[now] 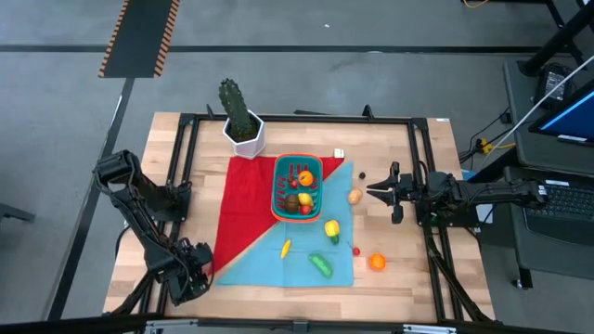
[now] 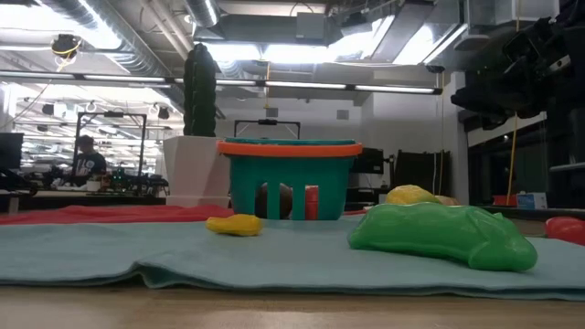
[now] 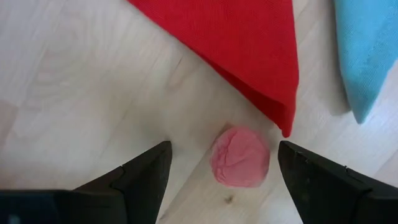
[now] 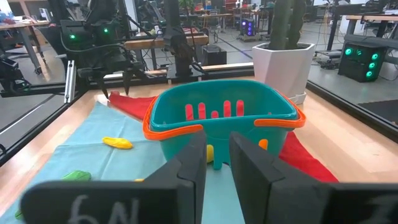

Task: Pick and placing Produce into tupperware
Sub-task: Put the apricot into the basket

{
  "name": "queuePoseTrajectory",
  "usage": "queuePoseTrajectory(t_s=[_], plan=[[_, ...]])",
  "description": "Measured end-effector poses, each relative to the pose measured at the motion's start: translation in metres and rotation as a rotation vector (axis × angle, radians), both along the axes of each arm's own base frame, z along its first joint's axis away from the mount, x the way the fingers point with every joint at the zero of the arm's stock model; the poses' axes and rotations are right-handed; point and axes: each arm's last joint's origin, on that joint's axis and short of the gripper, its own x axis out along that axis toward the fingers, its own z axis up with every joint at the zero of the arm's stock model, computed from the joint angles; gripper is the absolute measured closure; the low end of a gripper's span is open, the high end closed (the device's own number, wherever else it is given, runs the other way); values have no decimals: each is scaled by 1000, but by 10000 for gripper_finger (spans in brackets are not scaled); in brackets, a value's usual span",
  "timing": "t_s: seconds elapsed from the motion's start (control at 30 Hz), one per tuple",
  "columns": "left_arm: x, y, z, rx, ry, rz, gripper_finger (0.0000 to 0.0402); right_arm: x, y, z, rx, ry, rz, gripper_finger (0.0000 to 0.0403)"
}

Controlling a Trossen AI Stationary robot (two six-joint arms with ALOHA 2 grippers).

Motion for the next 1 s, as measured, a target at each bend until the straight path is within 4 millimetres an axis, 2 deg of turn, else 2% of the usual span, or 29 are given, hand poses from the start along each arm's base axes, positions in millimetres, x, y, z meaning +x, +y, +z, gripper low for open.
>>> queuePoseTrajectory(t_s=[0.17, 0.3, 0.53, 0.87, 1.0], plan=[[0, 0, 0, -2, 1, 20, 122, 0, 0, 0, 0, 0, 1, 330], [0, 1, -1, -1, 5, 53, 148, 0, 0, 0, 0, 0, 0, 330], [-1, 2, -2, 7, 12, 81, 217, 0, 0, 0, 0, 0, 0, 330], [-1, 1, -2, -13, 16, 102, 350, 0, 0, 0, 2, 0, 0, 330], [0, -1, -1, -30, 12, 101, 360, 0, 0, 0, 2, 0, 0, 330]])
